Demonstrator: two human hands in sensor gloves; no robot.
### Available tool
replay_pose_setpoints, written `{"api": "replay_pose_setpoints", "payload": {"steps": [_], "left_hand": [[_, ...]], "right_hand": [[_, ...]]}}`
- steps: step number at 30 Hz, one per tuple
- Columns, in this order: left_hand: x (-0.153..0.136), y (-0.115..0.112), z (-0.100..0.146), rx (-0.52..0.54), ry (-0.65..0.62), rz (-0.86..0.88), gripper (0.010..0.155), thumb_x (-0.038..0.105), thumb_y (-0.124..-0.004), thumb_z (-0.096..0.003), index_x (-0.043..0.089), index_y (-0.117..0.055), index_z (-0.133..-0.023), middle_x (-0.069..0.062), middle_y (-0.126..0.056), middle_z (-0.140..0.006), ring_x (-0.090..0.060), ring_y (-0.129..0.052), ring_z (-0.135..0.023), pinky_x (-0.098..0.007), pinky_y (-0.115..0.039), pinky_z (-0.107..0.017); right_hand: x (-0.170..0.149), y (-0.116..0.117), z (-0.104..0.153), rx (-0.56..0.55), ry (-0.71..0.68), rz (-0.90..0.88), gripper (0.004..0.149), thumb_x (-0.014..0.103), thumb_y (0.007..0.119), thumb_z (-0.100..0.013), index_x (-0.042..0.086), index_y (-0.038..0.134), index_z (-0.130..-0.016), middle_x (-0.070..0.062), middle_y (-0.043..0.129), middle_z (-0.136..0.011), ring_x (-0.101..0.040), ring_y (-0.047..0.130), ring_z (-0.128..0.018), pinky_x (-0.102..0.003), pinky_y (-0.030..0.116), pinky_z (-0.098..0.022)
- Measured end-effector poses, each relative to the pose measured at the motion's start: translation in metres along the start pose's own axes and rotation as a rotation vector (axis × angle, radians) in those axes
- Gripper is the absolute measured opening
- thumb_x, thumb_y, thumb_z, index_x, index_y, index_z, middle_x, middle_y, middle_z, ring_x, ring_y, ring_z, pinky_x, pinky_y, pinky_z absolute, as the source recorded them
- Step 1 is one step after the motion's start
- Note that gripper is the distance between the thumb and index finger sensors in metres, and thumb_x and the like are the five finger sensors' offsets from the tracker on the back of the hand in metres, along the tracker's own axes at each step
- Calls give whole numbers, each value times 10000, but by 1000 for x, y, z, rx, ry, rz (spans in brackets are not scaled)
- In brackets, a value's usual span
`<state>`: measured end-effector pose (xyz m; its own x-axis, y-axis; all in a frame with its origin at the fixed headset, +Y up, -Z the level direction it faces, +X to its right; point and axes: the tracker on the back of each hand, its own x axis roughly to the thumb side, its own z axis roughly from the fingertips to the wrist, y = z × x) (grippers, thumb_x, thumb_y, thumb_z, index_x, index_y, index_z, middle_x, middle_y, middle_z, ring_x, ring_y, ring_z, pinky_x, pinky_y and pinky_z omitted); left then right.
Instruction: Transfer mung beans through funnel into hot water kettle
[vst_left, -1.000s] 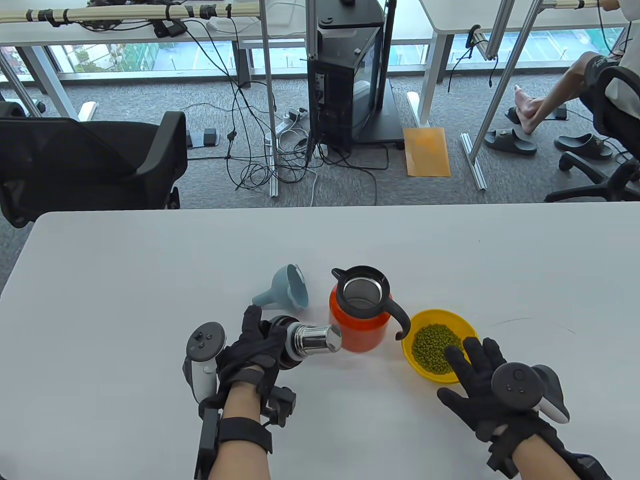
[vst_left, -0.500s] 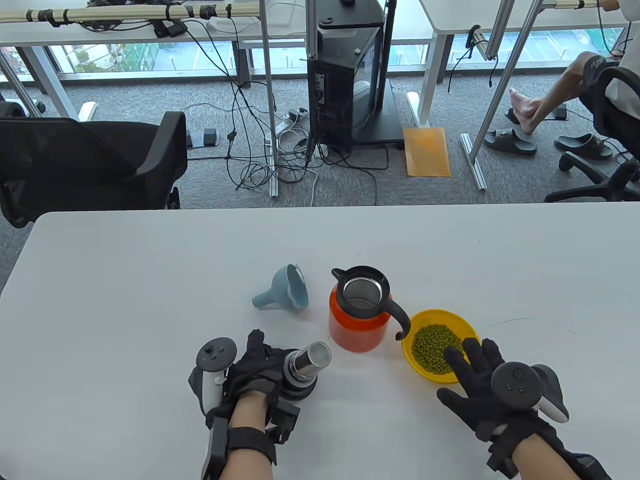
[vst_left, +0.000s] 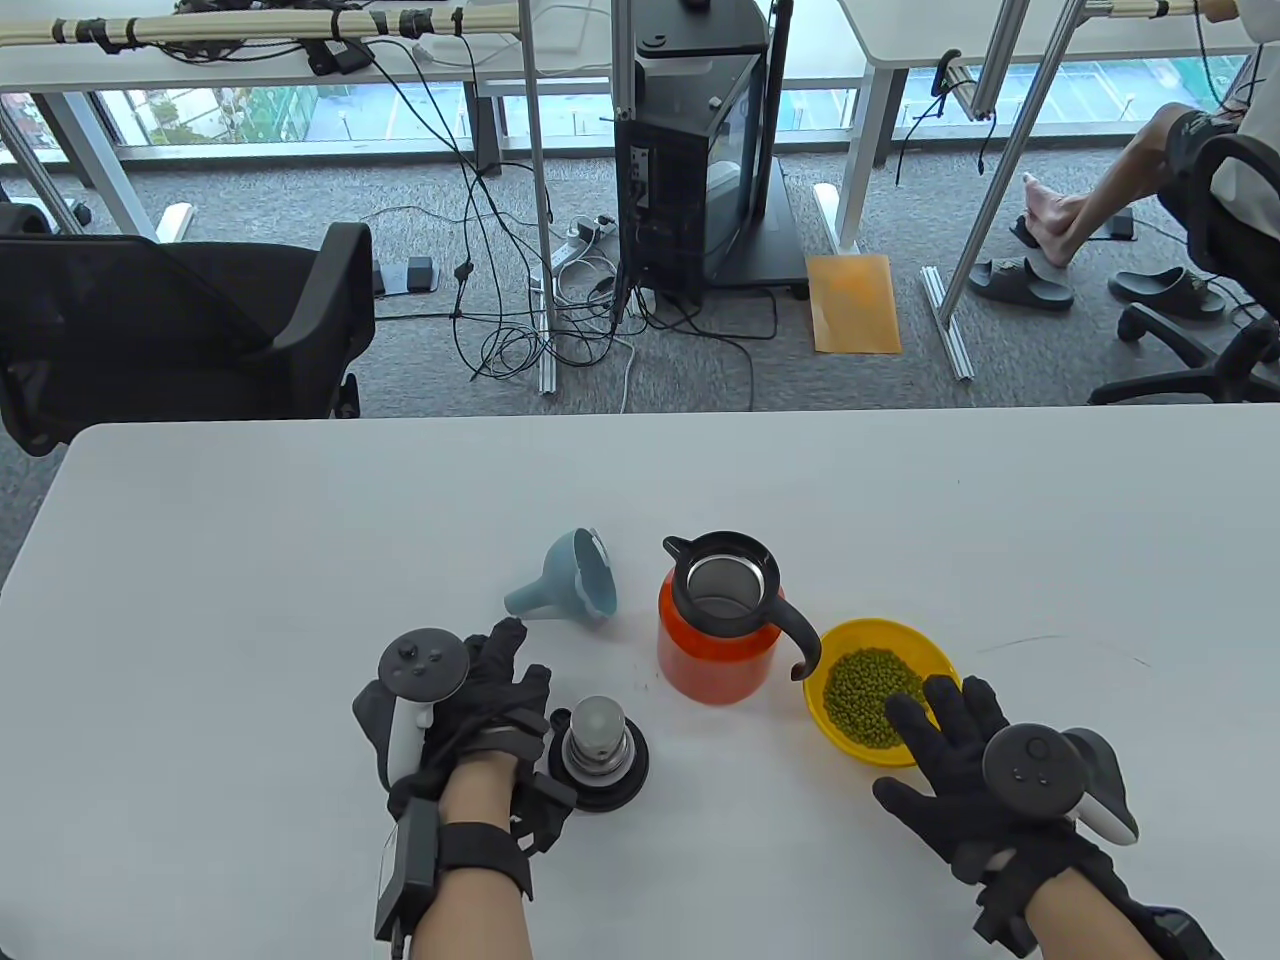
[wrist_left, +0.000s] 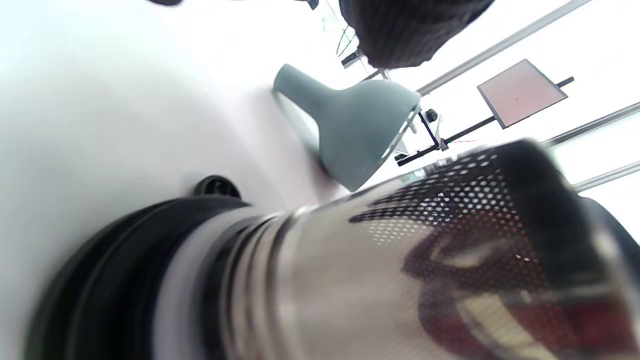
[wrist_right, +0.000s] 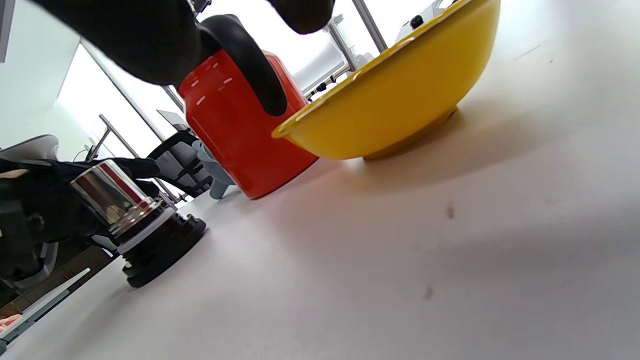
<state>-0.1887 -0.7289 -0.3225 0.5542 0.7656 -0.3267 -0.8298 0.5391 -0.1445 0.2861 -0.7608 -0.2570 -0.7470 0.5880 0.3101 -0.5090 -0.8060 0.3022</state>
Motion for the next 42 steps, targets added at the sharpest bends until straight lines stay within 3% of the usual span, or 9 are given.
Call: {"api": "replay_pose_setpoints", "payload": {"steps": [7, 13, 17, 25, 29, 35, 42], "left_hand": [[47, 18, -18, -19, -52, -151, 585, 372, -738, -468, 416, -584, -1031, -75, -215, -1143, -440, -194, -1056, -634, -383, -746], [74, 9, -41, -101, -63, -278, 575, 440, -718, -471, 436, -598, -1033, -65, -143, -1147, -435, -81, -1044, -652, -287, -749], [80, 1, -57, -128, -49, -314, 562, 456, -728, -462, 440, -640, -1016, -75, -170, -1154, -446, -64, -1040, -669, -271, -738], [81, -18, -86, -280, 10, -310, 570, 536, -716, -449, 442, -658, -1008, -115, -120, -1139, -463, -26, -1027, -677, -250, -736], [70, -27, -93, -393, 109, -217, 706, 546, -704, -448, 315, -481, -1077, -167, -27, -1091, -508, -85, -1024, -688, -282, -731], [66, -23, -89, -358, 111, -278, 760, 497, -680, -457, 194, -360, -1076, -140, 15, -1088, -484, -128, -1044, -679, -263, -735], [69, 3, -75, -232, 107, -334, 778, 465, -672, -462, 167, -294, -1073, -115, -48, -1112, -468, -168, -1055, -684, -228, -724]], "right_hand": [[-1, 0, 0, -1, 6, -5, 863, 547, 707, -549, 49, 337, -1149, -350, 57, -1063, -637, -73, -863, -808, 130, -534], [-1, -2, 1, -12, 7, -1, 862, 546, 708, -548, 48, 341, -1149, -348, 58, -1064, -635, -74, -864, -808, 128, -534], [-2, -4, 1, -22, 9, -1, 859, 545, 709, -547, 50, 345, -1148, -348, 59, -1064, -634, -74, -865, -808, 127, -535], [-2, -6, 1, -46, -6, -6, 856, 540, 710, -547, 46, 351, -1147, -346, 51, -1061, -632, -75, -866, -807, 127, -536], [-3, -6, 2, -44, -1, -9, 856, 539, 710, -547, 41, 353, -1145, -347, 52, -1061, -632, -74, -866, -807, 128, -536], [-4, -5, 1, -38, 0, -10, 855, 536, 707, -549, 34, 354, -1144, -349, 54, -1060, -634, -73, -864, -807, 128, -535], [-3, -6, 2, -39, 7, -11, 853, 534, 701, -552, 31, 349, -1144, -352, 54, -1059, -635, -73, -862, -807, 127, -533]]}}
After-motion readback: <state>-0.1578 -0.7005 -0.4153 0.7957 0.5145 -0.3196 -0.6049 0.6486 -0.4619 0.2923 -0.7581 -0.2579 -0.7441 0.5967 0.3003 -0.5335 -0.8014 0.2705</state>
